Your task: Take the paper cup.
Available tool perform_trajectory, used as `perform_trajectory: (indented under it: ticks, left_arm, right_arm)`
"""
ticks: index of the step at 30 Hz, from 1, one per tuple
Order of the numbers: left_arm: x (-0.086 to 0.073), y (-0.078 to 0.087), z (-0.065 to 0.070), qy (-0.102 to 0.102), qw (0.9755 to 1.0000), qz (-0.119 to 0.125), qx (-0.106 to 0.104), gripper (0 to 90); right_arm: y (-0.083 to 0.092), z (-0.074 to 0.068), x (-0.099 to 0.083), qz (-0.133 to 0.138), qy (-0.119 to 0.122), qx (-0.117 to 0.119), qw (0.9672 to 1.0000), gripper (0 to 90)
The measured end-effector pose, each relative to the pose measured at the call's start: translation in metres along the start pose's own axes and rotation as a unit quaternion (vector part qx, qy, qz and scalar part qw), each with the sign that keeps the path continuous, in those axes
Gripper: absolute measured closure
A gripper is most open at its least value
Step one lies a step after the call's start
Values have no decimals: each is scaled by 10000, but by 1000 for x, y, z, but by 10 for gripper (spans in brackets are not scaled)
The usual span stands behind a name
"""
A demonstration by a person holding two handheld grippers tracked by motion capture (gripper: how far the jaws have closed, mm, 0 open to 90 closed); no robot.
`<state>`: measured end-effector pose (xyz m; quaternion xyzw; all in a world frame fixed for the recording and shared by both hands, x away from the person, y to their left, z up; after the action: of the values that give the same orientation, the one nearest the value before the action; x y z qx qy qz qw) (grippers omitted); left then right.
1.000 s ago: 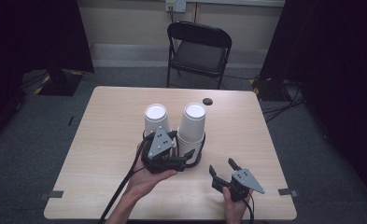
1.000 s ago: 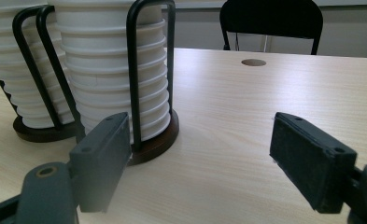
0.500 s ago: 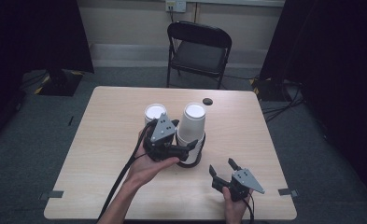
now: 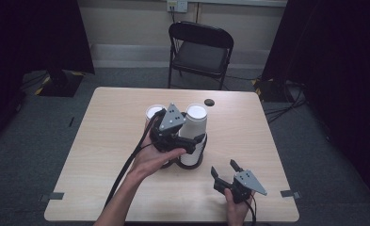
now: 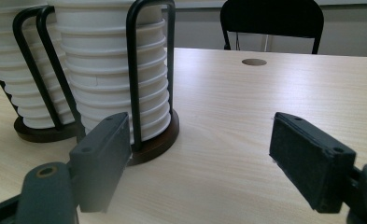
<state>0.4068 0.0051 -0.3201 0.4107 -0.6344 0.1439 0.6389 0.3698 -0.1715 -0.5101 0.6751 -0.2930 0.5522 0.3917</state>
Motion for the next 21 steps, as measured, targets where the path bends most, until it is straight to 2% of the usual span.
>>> perform_trajectory:
  ticks: [6, 12, 15, 21]
  left_arm:
    - [8, -7, -9, 90, 9999, -86, 53, 157]
    - [11, -17, -16, 186, 9994, -287, 98, 158]
    - [13, -23, -18, 227, 9993, -296, 100, 164]
    - [12, -35, -20, 113, 9981, -569, 200, 174]
  right_arm:
    - [0, 0, 0, 7, -6, 12, 10000, 202]
    - [0, 0, 0, 11, -5, 25, 10000, 202]
    - [0, 0, 0, 11, -7, 21, 10000, 203]
    - [0, 0, 0, 11, 1, 15, 10000, 206]
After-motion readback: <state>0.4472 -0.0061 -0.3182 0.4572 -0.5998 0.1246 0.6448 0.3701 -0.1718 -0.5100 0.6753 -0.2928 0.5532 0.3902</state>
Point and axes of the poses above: each handheld gripper's, and its own axes: y roughly backward along the jaws, x roughly out of its top, z roughly to its right, the point moved 7 cm from there along -y, roughly forward along the jaws, and after that the axes turned 9 degrees about x, right-handed, at the moved point
